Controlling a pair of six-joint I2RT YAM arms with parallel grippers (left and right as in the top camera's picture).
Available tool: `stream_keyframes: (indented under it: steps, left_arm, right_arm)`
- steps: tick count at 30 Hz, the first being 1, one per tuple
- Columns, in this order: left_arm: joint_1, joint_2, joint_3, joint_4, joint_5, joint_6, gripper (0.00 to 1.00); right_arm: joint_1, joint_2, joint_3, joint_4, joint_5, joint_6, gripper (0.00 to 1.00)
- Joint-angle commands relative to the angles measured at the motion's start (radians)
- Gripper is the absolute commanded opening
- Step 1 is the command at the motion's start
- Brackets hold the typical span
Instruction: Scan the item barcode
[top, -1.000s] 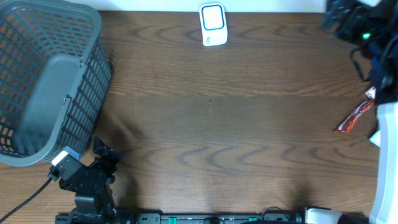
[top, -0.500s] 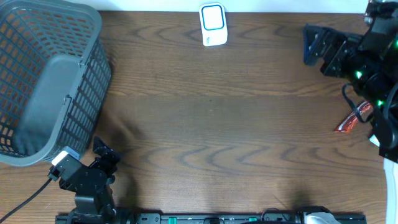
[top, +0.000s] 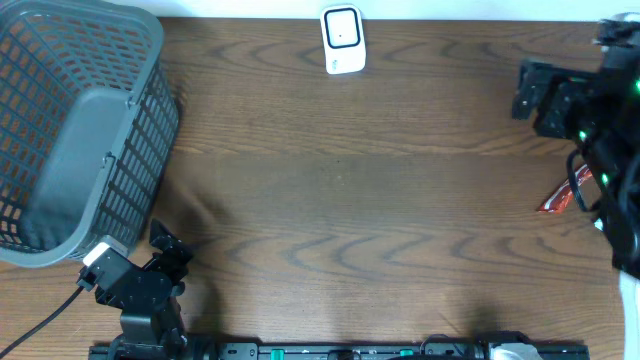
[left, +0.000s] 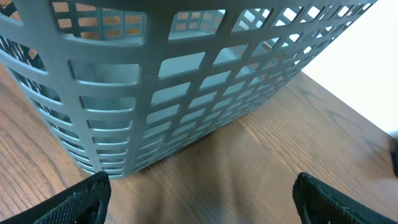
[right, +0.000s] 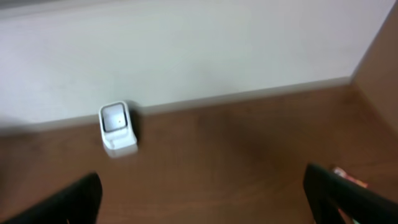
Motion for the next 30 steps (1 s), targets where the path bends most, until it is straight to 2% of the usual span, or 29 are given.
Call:
stream_keyframes:
  steps: [1, 7, 17, 22, 30]
  left_arm:
    - [-0.002, -0.003, 0.003, -0.002, -0.006, -0.002, 0.93]
    - [-0.002, -0.003, 0.003, -0.002, -0.006, -0.002, 0.93]
    - [-0.002, -0.003, 0.003, -0.002, -0.005, -0.002, 0.93]
    - [-0.002, -0.003, 0.003, -0.002, -0.006, -0.002, 0.93]
    - [-0.002, -0.003, 0.003, -0.002, -0.006, -0.002, 0.93]
  right_arm:
    - [-0.002, -0.139, -0.131, 0.106, 0.037, -0.026, 0.99]
    - [-0.003, -0.444, -0.563, 0.418, 0.037, -0.026, 0.99]
    - [-0.023, -0.907, -1.238, 0.843, 0.033, -0.005, 0.99]
    - [-0.082, -1.032, -1.45, 0.988, 0.033, 0.088, 0.99]
    - [-0.117, -1.155, -1.633, 1.003, 0.037, 0.113, 0.99]
